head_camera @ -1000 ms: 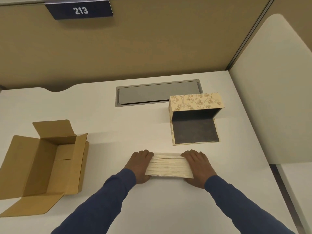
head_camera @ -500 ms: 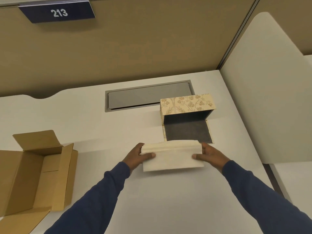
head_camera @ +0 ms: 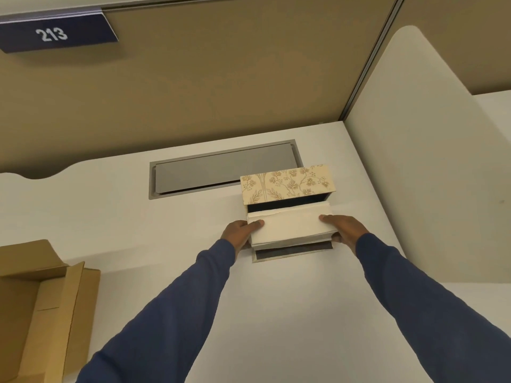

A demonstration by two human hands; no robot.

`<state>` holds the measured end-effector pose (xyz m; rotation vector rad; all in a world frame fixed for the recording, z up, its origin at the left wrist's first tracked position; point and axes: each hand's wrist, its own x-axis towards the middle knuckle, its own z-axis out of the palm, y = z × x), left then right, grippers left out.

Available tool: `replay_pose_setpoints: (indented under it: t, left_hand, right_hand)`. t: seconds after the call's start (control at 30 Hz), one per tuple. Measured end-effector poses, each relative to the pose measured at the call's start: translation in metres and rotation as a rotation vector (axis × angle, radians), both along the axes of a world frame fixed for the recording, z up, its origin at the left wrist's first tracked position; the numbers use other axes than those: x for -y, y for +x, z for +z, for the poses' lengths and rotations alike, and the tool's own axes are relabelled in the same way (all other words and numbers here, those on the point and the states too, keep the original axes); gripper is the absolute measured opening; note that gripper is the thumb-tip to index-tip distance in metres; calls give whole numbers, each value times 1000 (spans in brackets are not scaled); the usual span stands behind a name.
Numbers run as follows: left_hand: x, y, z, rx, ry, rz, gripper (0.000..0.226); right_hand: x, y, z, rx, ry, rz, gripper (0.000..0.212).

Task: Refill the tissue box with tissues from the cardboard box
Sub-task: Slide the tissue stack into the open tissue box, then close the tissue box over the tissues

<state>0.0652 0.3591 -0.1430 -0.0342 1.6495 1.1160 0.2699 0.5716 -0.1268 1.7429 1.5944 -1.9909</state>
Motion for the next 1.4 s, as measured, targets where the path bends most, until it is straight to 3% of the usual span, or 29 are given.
replay_pose_setpoints:
  t: [0.23, 0.3, 0.37, 0.47, 0.6, 0.7, 0.77, 0.87, 1.03, 1.4]
  left_hand:
    - [-9, -2, -11, -48, -64, -7, 43]
    - [-7, 0, -10, -120, -83, -32, 57]
    - [-6, 3, -9, -189, -99, -44, 77]
    - [-2, 7, -7, -294, -120, -95, 83]
    - [4, 2, 3, -521, -102, -33, 90]
    - [-2, -15, 24, -794, -5, 15, 86]
    - [-17, -31, 37, -934, 31, -102, 80]
    - [-43, -50, 54, -1037, -23, -409, 77]
    - [-56, -49, 68, -1076, -144, -771, 74]
    - [-10, 4, 74, -1256, -45, -658, 41]
  right_hand:
    - [-5, 1, -16, 40, 93, 78, 21]
    - [-4, 5, -19, 22, 143, 105, 24]
    - [-2, 6, -21, 37, 199, 146, 35]
    - [8, 7, -15, 112, 307, 185, 60]
    - [36, 18, -4, 131, 706, 182, 63]
    - [70, 20, 6, 22, 1074, 403, 55]
    - [93, 14, 7, -8, 1189, 594, 51]
    - [112, 0, 3, 69, 1243, 767, 47]
    - [119, -10, -4, 166, 1217, 810, 47]
    - [115, -2, 0, 105, 1114, 889, 66]
